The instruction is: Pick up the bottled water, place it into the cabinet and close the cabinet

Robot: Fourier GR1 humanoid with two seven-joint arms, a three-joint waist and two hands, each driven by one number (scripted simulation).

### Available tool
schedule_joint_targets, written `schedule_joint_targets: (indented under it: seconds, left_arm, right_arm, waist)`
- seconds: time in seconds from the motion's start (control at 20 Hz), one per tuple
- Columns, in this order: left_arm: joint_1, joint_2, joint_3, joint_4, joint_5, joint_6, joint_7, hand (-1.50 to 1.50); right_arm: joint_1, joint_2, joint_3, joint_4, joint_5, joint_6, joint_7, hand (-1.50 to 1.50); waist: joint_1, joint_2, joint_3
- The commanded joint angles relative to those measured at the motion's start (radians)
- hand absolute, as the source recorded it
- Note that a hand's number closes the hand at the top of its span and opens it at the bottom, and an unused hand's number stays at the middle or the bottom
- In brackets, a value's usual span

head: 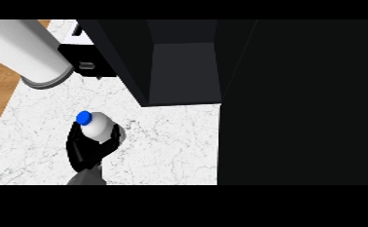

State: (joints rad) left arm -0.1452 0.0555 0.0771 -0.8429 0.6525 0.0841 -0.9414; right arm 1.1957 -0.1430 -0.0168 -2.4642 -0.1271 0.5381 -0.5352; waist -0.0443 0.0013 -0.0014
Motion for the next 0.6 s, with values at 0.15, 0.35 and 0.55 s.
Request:
schedule_joint_targets:
  seconds: [0.15,0.35,0.55]
  left_arm:
    - [-0.027,0.061,-0.186,-0.053,-0.092,-0.207,0.161,1.5]
    - [-0.07,0.031,-0.227,-0.159,-0.122,-0.133,0.218,1.5]
    - [-0.005,0.01,-0.314,-0.383,-0.143,-0.069,0.339,1.5]
  right_arm:
    - [0.024,-0.002,-0.015,-0.1,-0.049,0.005,0.027,-1.5]
    - [0.015,-0.002,-0.049,-0.113,-0.102,-0.002,0.049,-1.5]
    - [-0.019,0.023,-0.004,-0.117,-0.07,-0.031,0.106,-1.5]
  waist:
    - [0.028,-0.005,0.001]
    - [0.034,-0.004,0.002]
    - [0.05,-0.006,0.002]
